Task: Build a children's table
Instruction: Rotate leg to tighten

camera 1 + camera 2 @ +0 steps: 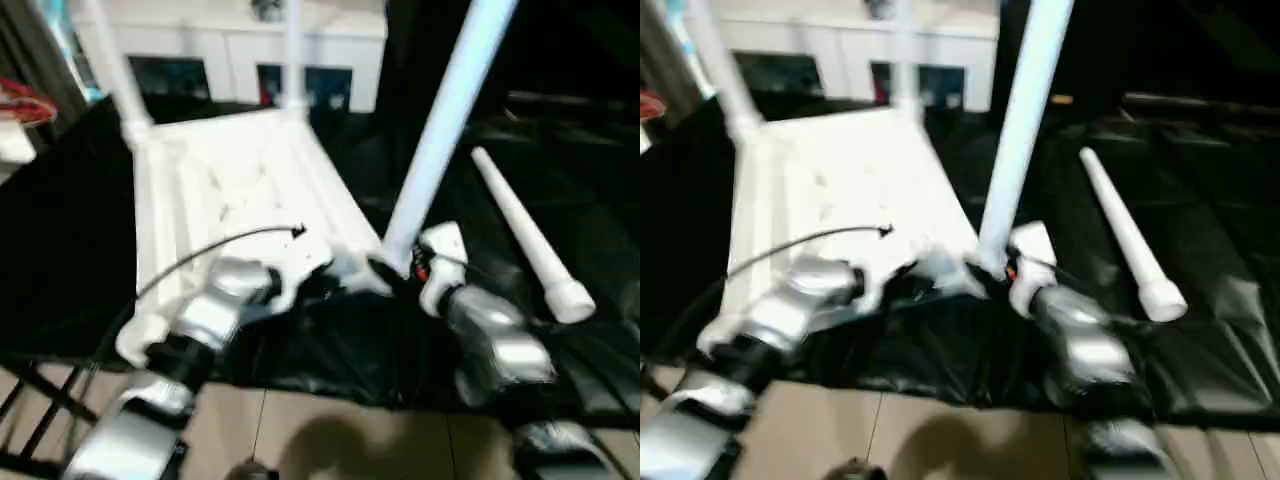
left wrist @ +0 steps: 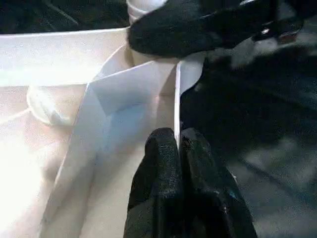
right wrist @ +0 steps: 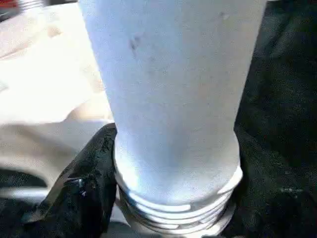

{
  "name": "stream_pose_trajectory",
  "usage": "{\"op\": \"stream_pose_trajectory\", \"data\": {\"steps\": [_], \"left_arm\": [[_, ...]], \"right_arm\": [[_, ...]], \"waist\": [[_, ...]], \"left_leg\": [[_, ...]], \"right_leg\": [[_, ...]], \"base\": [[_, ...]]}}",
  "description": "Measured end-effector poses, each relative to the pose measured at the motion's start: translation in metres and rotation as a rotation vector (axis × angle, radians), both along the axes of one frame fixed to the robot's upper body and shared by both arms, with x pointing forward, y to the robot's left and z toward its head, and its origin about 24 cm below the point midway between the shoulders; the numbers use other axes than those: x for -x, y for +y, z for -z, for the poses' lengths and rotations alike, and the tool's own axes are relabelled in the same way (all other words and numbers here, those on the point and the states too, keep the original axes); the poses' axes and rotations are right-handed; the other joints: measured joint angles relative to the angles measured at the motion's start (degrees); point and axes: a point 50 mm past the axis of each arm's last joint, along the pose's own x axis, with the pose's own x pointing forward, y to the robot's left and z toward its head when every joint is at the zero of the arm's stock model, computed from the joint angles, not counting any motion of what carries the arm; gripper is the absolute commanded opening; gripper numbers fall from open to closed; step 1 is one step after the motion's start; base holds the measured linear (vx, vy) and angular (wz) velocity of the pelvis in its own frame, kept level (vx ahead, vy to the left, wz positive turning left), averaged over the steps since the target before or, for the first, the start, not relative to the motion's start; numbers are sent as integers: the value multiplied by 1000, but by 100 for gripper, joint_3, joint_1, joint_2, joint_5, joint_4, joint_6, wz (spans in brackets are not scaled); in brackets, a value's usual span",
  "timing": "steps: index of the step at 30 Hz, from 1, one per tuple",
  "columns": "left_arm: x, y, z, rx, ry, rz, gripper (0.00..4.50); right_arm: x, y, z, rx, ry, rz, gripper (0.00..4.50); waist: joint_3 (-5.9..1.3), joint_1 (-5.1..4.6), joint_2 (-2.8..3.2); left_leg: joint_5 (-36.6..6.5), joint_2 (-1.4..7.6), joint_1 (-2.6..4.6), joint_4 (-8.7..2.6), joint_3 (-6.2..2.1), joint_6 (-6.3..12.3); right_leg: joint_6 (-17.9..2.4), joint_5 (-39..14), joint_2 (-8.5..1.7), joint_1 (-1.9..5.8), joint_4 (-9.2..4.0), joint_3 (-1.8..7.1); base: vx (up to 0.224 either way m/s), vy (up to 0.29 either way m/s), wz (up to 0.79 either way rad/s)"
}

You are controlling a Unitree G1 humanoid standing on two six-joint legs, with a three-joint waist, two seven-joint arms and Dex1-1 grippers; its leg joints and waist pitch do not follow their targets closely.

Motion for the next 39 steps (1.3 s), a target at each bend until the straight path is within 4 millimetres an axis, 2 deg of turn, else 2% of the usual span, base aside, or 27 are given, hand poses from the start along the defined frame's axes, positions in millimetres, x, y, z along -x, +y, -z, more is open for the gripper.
{"op": "stream_pose_trajectory", "data": {"steps": [2, 3, 4, 9, 11, 16, 22, 28, 33, 38, 39], "left_arm": [[0, 0, 0, -8, -12, 1, 0], [0, 0, 0, -10, -15, 3, 0], [0, -1, 0, -10, -16, 5, 0], [3, 3, 0, -14, -29, 24, 0], [4, 4, 0, -16, -30, 38, 0], [10, 15, -2, -31, -23, 158, 0], [16, 27, -3, -34, 5, 254, 0], [24, 43, -5, -41, 75, 391, 0], [29, 48, -5, -47, 116, 484, 0], [30, 50, -5, -52, 134, 519, 0], [30, 50, -5, -54, 137, 524, 0]], "right_arm": [[-1, 1, 1, -7, -8, 12, 281], [0, 1, 1, -10, -12, 14, 315], [0, 1, 1, -11, -13, 14, 315], [0, 3, 0, -80, -18, -9, 378], [1, 3, -1, -80, -23, -24, 386], [10, -7, -2, 9, -41, -229, 386], [24, -20, -5, 66, -21, -458, 386], [43, -31, -11, 99, 19, -724, 386], [51, -27, -15, 118, 46, -893, 386], [53, -26, -18, 131, 64, -966, 386], [54, -26, -18, 133, 66, -975, 370]], "waist": [[-2, 6, 0], [-2, 11, -1], [-2, 11, -1], [-2, -13, 3], [-2, -11, 5], [-2, 81, 6], [-1, 109, 6], [-1, 196, 7], [0, 259, 7], [0, 270, 6], [0, 269, 6]], "left_leg": [[0, 0, -1, -5, 0, 0], [0, 0, -2, -6, -1, 0], [0, 0, -2, -6, 0, 0], [-1, 0, -1, -13, 0, 1], [0, -1, -2, -20, 0, 0], [-1, -3, -9, -36, 1, 0], [-2, -4, -13, -35, 1, 1], [-2, -2, -12, -36, 2, 2], [-2, -3, -12, -30, 3, 2], [-2, -4, -11, -27, 3, 2], [-2, -3, -11, -27, 3, 2]], "right_leg": [[0, 0, 0, 0, 0, -1], [0, 0, 0, 0, -1, -2], [0, 0, 0, 0, -1, -1], [4, -2, 0, -2, -2, -1], [6, -4, 0, -4, -3, -1], [16, -12, 0, -8, -11, -3], [14, -11, -1, -7, -16, -4], [15, -12, 0, -6, -17, -5], [14, -11, -2, -3, -16, -2], [12, -10, -2, -2, -14, -2], [12, -10, -2, -3, -13, -2]], "base": [[0, 0, 0], [0, 0, 0], [0, 0, 0], [0, 0, 0], [0, 0, 0], [0, 0, 0], [0, 0, 0], [0, 0, 0], [0, 0, 0], [0, 0, 0], [0, 0, 0]]}}
